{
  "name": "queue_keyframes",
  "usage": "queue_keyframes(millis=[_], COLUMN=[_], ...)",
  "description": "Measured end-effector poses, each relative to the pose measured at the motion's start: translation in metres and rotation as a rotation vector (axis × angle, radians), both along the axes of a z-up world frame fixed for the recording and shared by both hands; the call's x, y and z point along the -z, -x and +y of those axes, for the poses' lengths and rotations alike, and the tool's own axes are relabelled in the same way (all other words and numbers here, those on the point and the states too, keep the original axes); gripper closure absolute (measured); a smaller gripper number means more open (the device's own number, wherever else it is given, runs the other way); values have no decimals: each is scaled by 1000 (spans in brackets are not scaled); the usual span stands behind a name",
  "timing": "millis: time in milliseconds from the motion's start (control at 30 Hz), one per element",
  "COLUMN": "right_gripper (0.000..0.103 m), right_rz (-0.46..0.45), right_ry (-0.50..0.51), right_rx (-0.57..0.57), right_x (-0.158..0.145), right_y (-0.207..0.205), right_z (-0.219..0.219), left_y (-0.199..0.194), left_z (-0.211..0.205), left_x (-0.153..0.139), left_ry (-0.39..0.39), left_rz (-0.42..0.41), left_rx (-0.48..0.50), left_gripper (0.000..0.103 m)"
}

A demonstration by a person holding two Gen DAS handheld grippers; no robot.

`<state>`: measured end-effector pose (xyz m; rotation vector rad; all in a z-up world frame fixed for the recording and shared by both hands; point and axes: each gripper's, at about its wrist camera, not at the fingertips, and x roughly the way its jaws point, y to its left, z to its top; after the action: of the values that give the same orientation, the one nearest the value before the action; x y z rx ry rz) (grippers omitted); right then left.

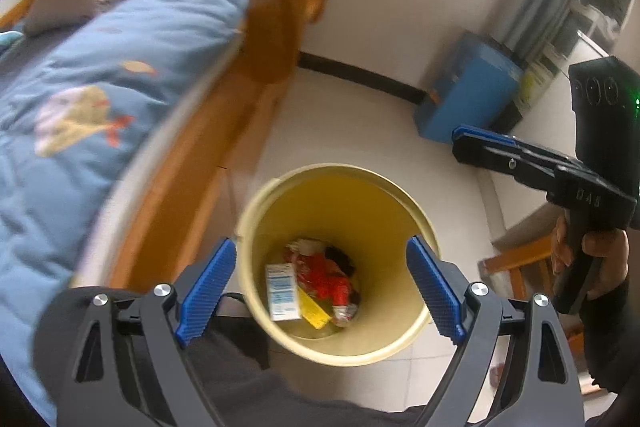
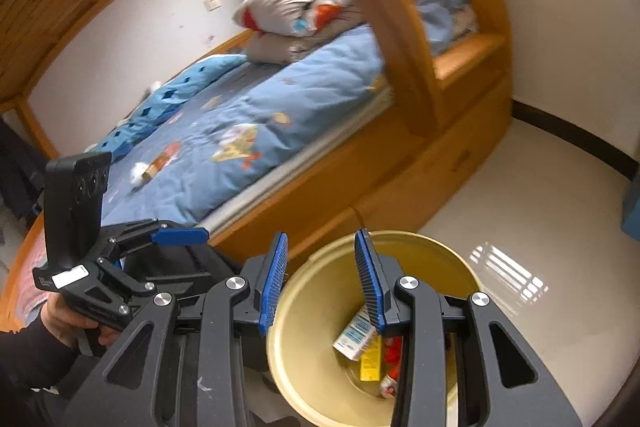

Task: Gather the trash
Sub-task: 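Move both tools back over the bed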

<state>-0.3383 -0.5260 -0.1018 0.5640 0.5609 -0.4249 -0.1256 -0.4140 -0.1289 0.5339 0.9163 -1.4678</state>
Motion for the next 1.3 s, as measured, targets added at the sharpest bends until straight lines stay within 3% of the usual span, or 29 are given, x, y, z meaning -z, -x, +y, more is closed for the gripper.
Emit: queue_keyframes(millis=[367,667,867,967,1300], right_gripper=[63,45,29,19,16], right_rz=[-55,-70,-82,-75,-40], right_ry=[76,93,96,102,98], right_rx=[-253,-523,-619,-628,-567], right_x=[-31,-40,-49,-50,-38], right_y=[-124,-262,-334,-362,-456], right_z=[40,97,133,146,164], left_y=[-86,-195,-261,-291,-359], left_z=[84,178,232,251,271], left_x=[-43,-48,-57,-59,-34], left_ry=[111,98,92,79,69], left_rz=[-143,-187,-212,-227,-157], left_rx=[-254,-594,-773,-824,-842], left_gripper=[8,5,4,4,4])
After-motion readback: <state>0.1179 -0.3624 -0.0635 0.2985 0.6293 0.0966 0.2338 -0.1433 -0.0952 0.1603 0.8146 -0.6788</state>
